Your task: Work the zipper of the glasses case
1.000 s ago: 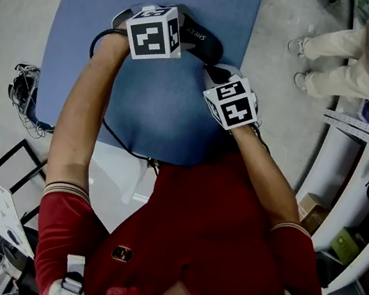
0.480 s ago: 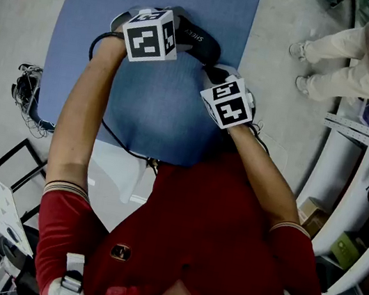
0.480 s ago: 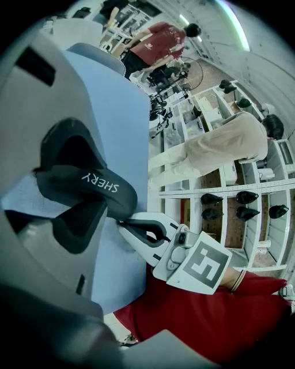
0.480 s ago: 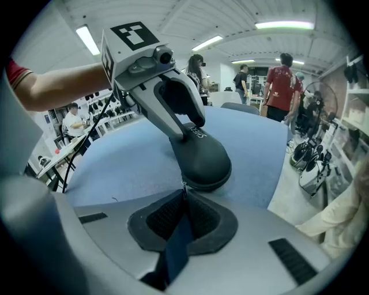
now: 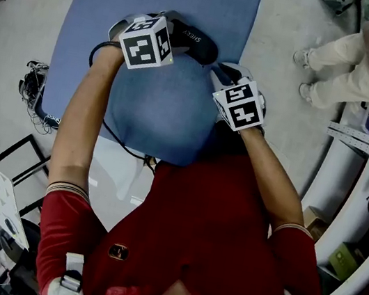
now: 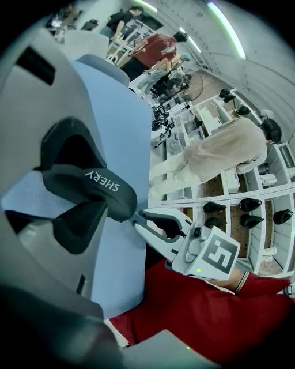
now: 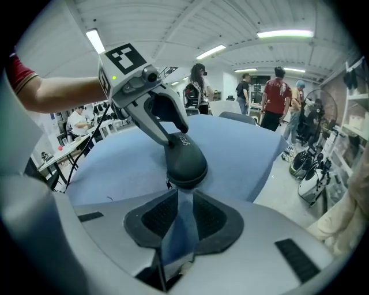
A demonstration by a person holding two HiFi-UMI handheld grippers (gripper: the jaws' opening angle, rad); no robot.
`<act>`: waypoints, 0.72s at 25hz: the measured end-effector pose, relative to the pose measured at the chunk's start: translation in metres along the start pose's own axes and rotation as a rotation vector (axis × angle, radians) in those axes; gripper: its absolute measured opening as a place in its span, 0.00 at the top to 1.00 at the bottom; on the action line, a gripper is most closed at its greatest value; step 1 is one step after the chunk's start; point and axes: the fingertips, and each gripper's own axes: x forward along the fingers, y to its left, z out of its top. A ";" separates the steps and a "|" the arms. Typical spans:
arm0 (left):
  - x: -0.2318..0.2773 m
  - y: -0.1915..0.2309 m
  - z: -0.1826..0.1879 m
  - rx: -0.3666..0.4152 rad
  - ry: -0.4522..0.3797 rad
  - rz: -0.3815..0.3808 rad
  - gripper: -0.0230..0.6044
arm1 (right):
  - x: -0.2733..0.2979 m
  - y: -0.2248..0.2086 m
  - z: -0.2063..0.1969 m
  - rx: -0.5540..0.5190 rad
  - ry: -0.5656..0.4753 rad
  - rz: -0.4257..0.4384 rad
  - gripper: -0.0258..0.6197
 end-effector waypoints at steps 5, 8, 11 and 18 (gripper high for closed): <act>-0.012 -0.005 0.012 -0.080 -0.082 0.076 0.71 | -0.014 -0.011 0.010 -0.023 -0.052 0.019 0.84; -0.021 -0.007 0.024 -0.142 -0.138 0.142 0.71 | -0.022 -0.019 0.015 -0.041 -0.094 0.035 0.84; -0.036 -0.008 0.039 -0.238 -0.210 0.235 0.71 | -0.031 -0.026 0.028 -0.069 -0.151 0.061 0.84; -0.071 -0.025 0.068 -0.490 -0.452 0.445 0.71 | -0.060 -0.028 0.069 -0.122 -0.317 0.119 0.88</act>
